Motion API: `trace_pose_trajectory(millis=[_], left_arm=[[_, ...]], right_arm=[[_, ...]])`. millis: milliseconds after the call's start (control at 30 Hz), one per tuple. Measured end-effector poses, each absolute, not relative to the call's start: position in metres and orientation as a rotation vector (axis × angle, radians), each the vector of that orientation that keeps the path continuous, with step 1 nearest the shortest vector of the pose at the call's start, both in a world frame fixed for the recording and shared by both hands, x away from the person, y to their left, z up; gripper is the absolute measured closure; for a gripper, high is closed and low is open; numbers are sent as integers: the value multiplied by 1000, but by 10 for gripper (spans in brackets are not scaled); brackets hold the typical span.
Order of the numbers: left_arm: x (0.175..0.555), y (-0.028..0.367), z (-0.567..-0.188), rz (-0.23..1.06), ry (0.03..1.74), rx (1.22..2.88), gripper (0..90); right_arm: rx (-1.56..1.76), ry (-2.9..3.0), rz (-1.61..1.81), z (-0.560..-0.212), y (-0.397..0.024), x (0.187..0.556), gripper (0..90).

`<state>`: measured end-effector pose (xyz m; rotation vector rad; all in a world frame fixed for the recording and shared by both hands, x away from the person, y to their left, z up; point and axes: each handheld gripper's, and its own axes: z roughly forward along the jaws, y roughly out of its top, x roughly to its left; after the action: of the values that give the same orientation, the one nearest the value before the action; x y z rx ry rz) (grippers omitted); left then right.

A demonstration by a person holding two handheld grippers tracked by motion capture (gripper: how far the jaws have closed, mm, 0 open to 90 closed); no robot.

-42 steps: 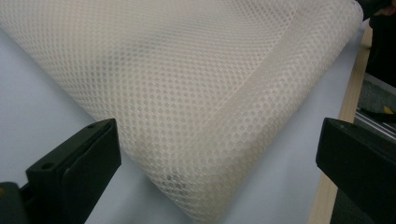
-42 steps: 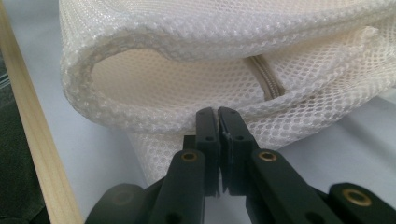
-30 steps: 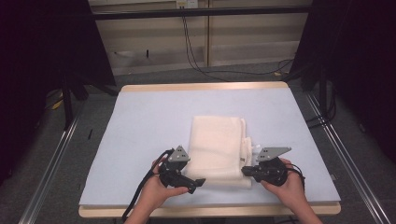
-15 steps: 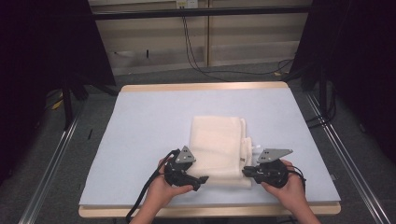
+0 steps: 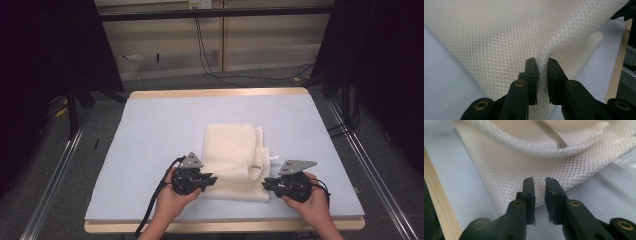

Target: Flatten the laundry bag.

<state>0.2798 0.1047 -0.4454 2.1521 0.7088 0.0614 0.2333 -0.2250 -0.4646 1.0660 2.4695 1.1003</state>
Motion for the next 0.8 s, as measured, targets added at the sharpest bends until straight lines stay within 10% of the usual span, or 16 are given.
trace_pose_trajectory(millis=[800], left_arm=[[287,174,-445,116,1035,1919,812]], right_arm=[[1020,2523,1036,-466,-217,245,802]])
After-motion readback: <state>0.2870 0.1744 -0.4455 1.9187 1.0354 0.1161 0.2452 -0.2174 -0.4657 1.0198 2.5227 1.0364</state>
